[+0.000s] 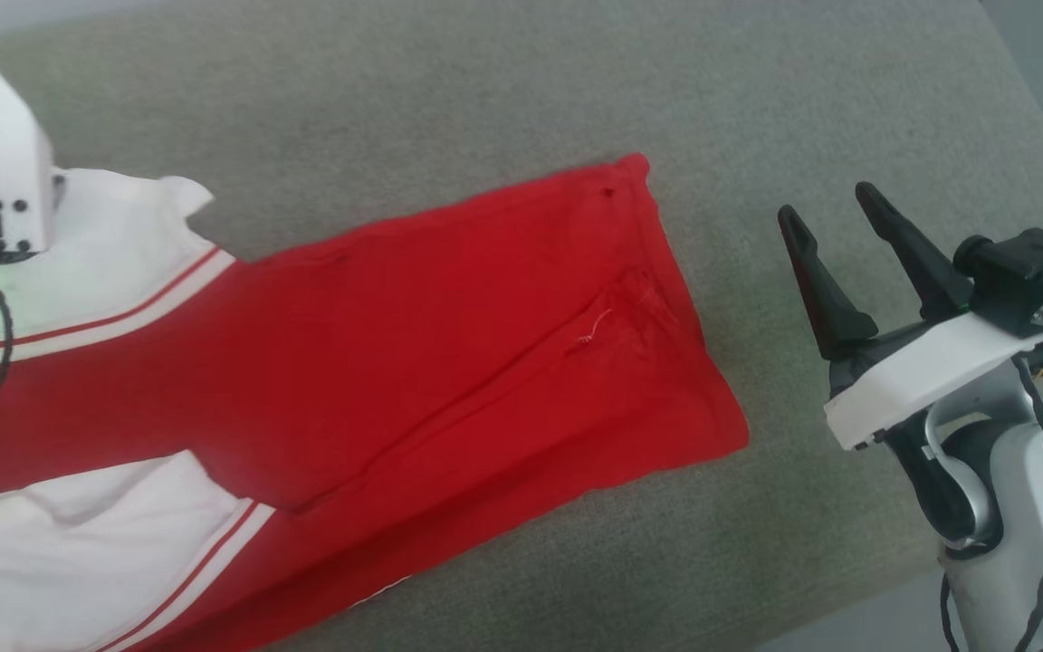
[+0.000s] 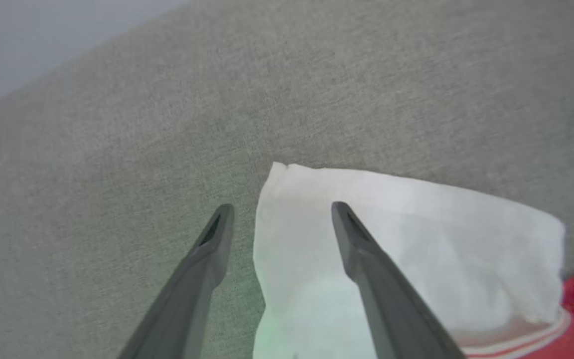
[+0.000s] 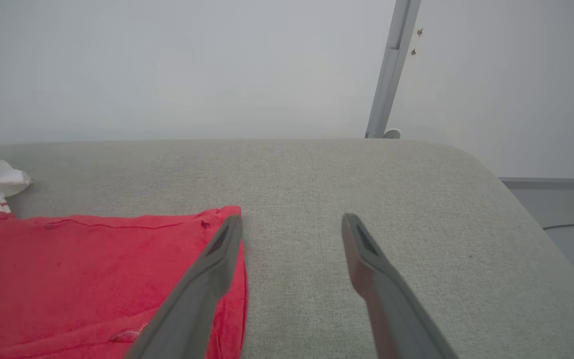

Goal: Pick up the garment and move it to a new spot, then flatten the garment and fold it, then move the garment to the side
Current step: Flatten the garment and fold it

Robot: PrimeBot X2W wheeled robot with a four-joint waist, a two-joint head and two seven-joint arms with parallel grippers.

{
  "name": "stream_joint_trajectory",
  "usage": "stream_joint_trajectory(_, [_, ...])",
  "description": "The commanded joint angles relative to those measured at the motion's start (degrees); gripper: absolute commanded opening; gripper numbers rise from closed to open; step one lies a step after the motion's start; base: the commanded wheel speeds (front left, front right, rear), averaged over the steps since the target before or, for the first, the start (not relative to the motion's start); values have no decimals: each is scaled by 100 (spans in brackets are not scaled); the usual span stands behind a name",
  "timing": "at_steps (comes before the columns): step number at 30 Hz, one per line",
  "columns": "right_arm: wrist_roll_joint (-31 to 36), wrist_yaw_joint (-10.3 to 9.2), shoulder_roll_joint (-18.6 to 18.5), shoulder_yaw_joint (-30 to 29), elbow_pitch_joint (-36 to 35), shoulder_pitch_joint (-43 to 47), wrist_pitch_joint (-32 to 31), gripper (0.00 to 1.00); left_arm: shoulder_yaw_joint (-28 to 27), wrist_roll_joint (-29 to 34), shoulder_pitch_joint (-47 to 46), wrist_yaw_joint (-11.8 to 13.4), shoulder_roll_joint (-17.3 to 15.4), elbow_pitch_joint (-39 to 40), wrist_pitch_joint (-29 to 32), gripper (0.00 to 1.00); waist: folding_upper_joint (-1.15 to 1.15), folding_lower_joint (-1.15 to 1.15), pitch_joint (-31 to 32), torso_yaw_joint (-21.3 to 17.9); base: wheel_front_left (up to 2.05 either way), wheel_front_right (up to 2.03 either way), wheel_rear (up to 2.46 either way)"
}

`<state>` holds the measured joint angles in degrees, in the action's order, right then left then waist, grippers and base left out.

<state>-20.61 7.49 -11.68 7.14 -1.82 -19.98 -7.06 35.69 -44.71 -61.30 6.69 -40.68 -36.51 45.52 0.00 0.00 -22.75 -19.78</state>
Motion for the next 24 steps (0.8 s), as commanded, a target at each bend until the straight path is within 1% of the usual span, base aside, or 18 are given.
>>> stream_joint_trajectory(1, [-21, 0, -5, 10, -6, -43, -3, 100, 20, 84, -72, -40, 13, -122, 29, 100, 0, 0, -134, -101, 0, 0, 0])
stream_joint_trajectory(7, [-110, 0, -45, 61, -3, -123, -76, 100, 110, 79, -147, -129, 153, -875, 88, 100, 0, 0, -321, -113, 0, 0, 0])
stream_joint_trajectory(8, [-132, 0, -49, 87, 13, -144, -113, 100, 139, 67, -125, -138, 176, -1004, 139, 95, 0, 0, -338, -104, 0, 0, 0])
stream_joint_trajectory(9, [-186, 0, -59, 118, 32, -161, -154, 100, 157, 14, -93, -187, 217, -1127, 217, 12, 0, 0, -354, -90, 0, 0, 0])
stream_joint_trajectory(10, [-220, 0, -86, 133, 64, -183, -220, 100, 132, -72, -71, -161, 276, -1253, 306, 0, 0, 0, -369, -70, 0, 0, 0])
stream_joint_trajectory(14, [-337, 1, -219, 228, 207, -430, -483, 100, 192, -74, -180, -277, 419, -1428, 308, 0, 0, 0, -415, 46, 0, 0, 0])
stream_joint_trajectory(17, [-466, 0, -344, 360, 440, -728, -763, 100, 238, -33, -305, -308, 553, -1497, 264, 0, 0, 0, -438, 189, 0, 0, 0])
stream_joint_trajectory(24, [-883, 0, -715, 900, 1158, -1656, -1417, 100, 354, 34, -616, -401, 942, -1608, 174, 0, 0, 0, -533, 613, 0, 0, 0])
